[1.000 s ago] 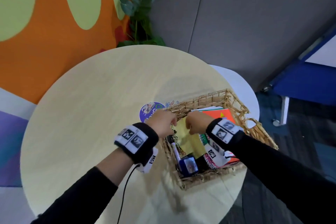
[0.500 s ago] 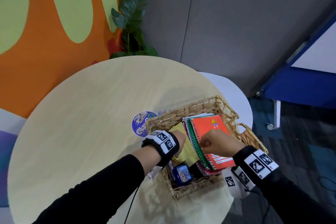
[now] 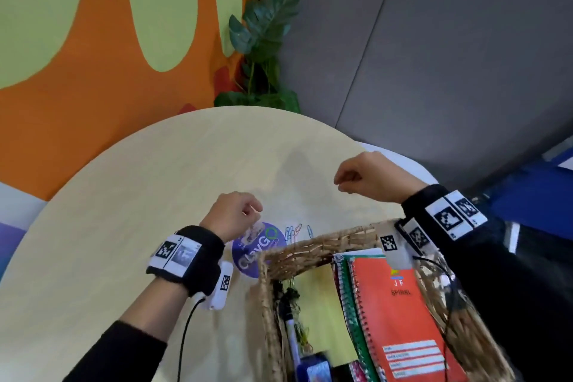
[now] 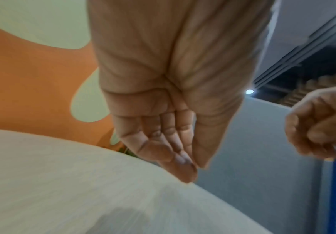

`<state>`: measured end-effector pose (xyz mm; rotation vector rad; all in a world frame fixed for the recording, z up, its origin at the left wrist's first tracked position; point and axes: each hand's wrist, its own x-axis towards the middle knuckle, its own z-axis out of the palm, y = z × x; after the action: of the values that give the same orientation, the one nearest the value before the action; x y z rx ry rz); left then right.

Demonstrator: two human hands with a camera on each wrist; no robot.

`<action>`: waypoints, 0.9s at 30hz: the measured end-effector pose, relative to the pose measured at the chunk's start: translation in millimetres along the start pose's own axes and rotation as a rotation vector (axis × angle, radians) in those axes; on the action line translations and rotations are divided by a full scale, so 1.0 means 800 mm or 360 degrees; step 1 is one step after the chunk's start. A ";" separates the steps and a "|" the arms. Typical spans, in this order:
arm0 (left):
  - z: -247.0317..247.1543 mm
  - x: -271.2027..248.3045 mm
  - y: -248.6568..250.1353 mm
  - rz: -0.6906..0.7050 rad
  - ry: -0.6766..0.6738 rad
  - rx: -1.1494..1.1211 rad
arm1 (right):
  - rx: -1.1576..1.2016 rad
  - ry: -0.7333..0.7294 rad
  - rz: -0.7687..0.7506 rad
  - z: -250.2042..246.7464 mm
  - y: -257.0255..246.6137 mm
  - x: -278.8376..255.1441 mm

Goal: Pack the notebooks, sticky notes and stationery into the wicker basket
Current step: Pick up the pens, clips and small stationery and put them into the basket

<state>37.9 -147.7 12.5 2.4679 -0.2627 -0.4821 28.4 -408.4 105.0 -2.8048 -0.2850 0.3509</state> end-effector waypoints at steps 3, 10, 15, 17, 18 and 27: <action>0.022 0.019 -0.027 -0.0051 -0.0082 0.0078 | -0.0075 -0.0036 -0.0114 0.007 0.001 0.064; 0.080 0.041 -0.046 -0.0064 -0.0214 0.0178 | -0.0581 -0.0680 -0.0603 0.088 -0.010 0.153; 0.113 0.045 -0.046 -0.0114 -0.0185 0.0191 | -0.0715 -0.1040 -0.0810 0.146 -0.021 0.170; 0.118 0.047 -0.043 -0.0088 -0.0210 0.0266 | -0.0754 -0.1094 -0.0905 0.154 -0.027 0.172; 0.119 0.048 -0.041 -0.0083 -0.0228 0.0311 | -0.0790 -0.1105 -0.0964 0.157 -0.030 0.172; 0.135 0.054 -0.044 -0.0241 -0.0220 0.0230 | -0.1039 -0.1209 -0.1246 0.173 -0.036 0.156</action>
<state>37.0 -188.9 -102.1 2.6106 -0.1723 -0.7229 105.7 -315.7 -40.1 -2.6516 -1.8600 1.2685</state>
